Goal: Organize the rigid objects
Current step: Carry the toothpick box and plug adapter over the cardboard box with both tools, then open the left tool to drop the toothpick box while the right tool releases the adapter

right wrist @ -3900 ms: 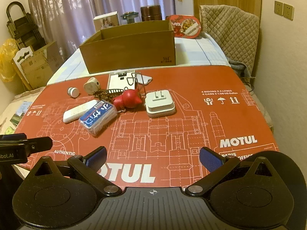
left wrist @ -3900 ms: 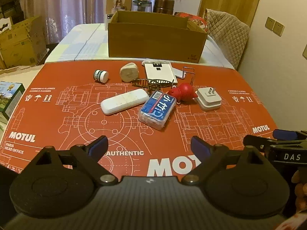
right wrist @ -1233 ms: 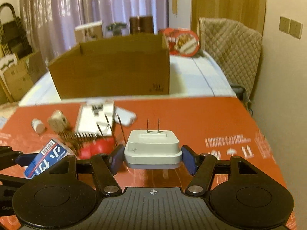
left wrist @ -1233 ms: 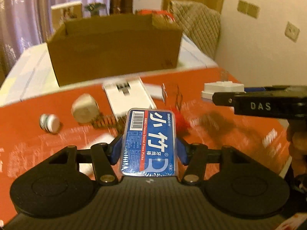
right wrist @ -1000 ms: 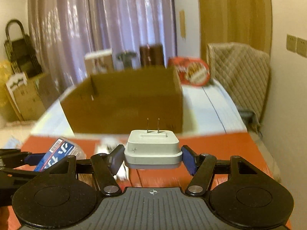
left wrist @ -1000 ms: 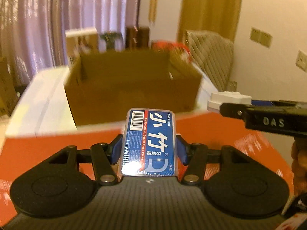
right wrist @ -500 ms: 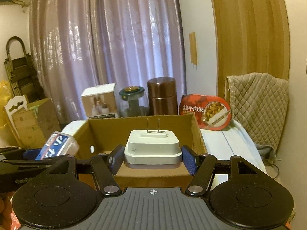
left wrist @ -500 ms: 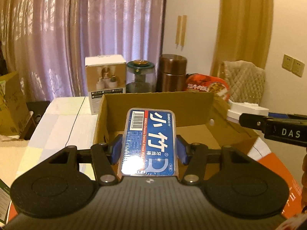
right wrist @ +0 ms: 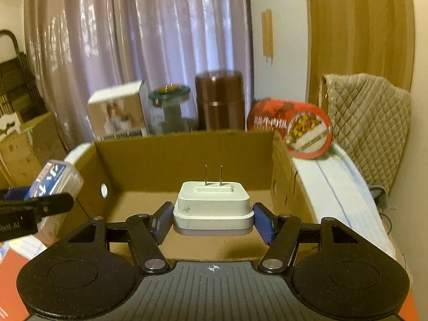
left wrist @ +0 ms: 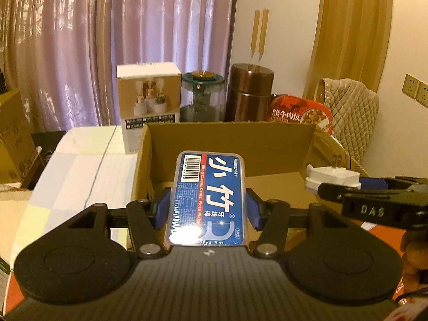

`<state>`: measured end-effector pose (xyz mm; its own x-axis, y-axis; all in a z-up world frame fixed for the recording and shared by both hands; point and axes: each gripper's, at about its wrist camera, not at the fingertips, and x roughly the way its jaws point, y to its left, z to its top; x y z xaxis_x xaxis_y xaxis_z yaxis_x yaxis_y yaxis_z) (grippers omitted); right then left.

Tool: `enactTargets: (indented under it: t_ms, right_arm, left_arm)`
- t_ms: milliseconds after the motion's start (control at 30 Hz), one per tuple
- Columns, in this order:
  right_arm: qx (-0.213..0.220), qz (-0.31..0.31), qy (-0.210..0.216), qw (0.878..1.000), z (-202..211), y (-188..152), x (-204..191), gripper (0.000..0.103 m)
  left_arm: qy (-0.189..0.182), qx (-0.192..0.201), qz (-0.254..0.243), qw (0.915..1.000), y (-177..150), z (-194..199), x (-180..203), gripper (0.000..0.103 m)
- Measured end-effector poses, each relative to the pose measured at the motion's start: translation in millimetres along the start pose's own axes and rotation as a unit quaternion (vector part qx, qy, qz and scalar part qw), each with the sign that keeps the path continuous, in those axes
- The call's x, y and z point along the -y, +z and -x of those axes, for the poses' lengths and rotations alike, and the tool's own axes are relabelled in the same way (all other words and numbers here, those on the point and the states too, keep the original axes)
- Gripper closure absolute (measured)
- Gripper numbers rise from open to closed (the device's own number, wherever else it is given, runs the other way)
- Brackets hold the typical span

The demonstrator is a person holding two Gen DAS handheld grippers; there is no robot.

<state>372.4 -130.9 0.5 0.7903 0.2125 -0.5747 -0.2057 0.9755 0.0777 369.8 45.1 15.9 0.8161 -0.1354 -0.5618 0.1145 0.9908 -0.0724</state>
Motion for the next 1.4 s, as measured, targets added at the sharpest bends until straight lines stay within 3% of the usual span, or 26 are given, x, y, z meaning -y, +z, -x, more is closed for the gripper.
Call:
enactTargets:
  t_ms: [567,1400]
  right_arm:
    - [-0.025,0.011,-0.002,1.000,-16.4,-11.0,-2.3,0.042]
    - [-0.013,0.006,-0.007,1.000,-13.1,-8.7,-0.5,0.042]
  left_arm:
    - [0.001,-0.004,0.012,0.9999,-1.1,-12.3,-4.7,0.050]
    - [0.004,-0.001,0.020,0.9998,0.3,-10.2,-3.3,0.049]
